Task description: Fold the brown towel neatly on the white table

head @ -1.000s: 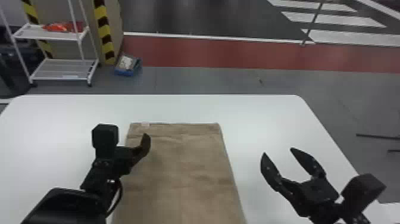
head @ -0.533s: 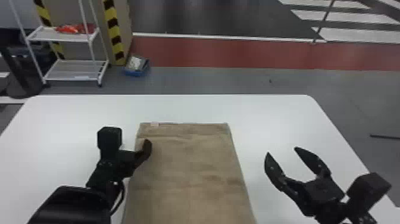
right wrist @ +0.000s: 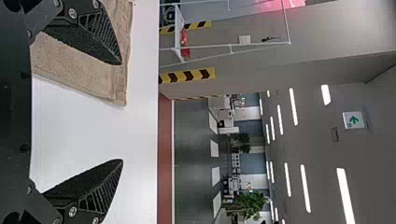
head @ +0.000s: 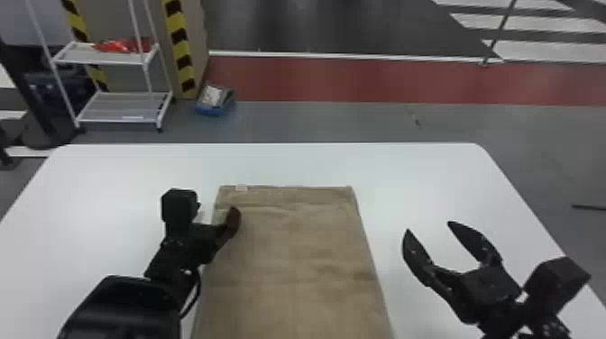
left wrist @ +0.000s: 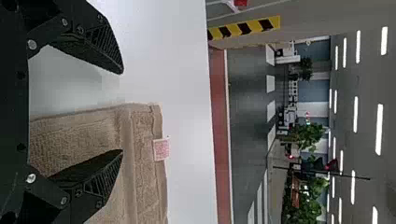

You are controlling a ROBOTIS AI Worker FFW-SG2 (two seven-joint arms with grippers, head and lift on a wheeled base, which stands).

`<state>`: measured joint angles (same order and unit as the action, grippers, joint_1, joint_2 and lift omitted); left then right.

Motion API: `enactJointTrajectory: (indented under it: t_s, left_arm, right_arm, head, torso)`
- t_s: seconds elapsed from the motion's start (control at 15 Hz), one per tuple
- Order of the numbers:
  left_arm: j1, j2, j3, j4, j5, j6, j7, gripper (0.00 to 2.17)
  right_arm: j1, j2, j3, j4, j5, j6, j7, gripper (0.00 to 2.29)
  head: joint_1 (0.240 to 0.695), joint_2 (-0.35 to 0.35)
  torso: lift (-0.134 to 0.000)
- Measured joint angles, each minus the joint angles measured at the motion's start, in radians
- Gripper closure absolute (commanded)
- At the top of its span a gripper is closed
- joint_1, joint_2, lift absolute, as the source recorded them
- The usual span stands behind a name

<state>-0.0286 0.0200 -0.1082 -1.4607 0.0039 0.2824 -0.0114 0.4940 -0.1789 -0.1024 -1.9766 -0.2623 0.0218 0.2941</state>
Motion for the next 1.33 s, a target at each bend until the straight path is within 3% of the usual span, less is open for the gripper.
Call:
enactJointTrajectory:
  t_s: [0.2,0.33,0.47,0.87,1.2,1.33]
  left_arm:
    - [-0.021,-0.002,-0.006,0.035,-0.003,-0.013,-0.010,0.52]
    - [-0.026,-0.002,-0.005,0.041,-0.004,-0.016,-0.009,0.98]
    - [-0.026,-0.002,-0.002,0.041,-0.004,-0.016,-0.003,1.21]
    - [0.029,-0.002,0.001,-0.046,-0.014,-0.027,0.024,1.20]
    - [0.119,-0.003,-0.040,-0.237,-0.066,0.020,0.045,1.19]
    - [0.172,-0.003,-0.089,-0.349,-0.098,0.070,0.050,1.19]
  right_arm:
    - [-0.006,0.001,0.001,0.007,0.000,0.000,0.000,0.14]
    - [-0.006,0.001,0.001,0.008,-0.001,0.000,0.000,0.14]
    - [-0.007,0.000,0.001,0.008,-0.003,0.002,0.000,0.14]
    - [-0.011,-0.001,0.001,0.009,-0.003,0.005,-0.001,0.14]
    - [-0.014,-0.001,-0.003,0.009,-0.008,0.011,-0.001,0.14]
    - [-0.017,-0.001,-0.013,0.010,-0.011,0.019,-0.013,0.14]
  head:
    - [0.695,-0.081]
    - [0.695,-0.080]
    - [0.695,-0.078]
    - [0.695,-0.072]
    - [0.695,-0.088]
    - [0.695,-0.125]
  torso:
    - [-0.120]
    - [-0.120]
    - [-0.120]
    - [-0.120]
    - [-0.120]
    - [-0.120]
